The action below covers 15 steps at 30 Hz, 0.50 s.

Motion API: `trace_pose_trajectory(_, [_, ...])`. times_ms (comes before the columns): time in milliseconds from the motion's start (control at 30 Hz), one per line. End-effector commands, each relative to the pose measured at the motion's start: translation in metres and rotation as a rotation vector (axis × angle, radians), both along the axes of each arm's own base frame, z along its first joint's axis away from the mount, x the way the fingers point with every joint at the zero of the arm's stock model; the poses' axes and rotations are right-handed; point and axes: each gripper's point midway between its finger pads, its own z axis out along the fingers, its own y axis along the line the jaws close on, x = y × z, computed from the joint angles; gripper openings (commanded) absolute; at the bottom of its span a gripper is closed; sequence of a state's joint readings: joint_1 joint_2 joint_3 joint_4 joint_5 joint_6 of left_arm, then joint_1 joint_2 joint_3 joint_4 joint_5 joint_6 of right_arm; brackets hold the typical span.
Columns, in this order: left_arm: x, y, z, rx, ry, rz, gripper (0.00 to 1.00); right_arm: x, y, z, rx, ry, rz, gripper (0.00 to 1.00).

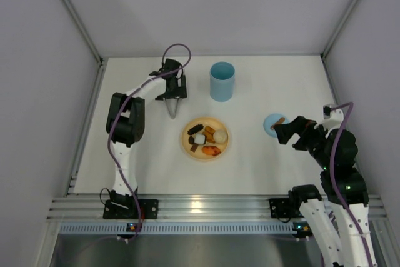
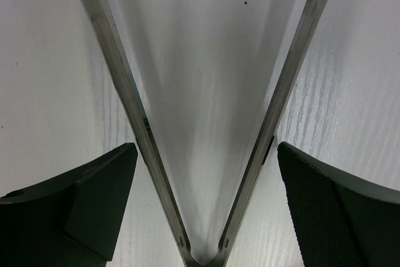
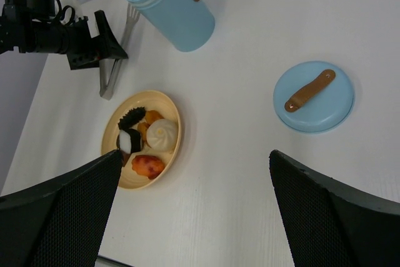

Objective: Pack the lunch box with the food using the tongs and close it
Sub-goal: Pick up the clamp at the center of the board.

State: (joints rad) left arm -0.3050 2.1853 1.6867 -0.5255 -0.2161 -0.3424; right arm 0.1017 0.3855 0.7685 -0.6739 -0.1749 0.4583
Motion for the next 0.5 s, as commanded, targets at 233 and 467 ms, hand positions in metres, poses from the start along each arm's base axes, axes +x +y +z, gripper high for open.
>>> trace_pose_trajectory(233, [0.003, 0.008, -0.015, -0.046, 0.021, 0.006, 0.98, -0.002, -0.006, 0.013, -0.017, -0.025, -0.023, 1.00])
trace_pose_trajectory(467, [-0.006, 0.008, -0.025, -0.043, 0.058, 0.003, 0.92, -0.002, -0.003, 0.011, -0.002, -0.025, -0.013, 0.99])
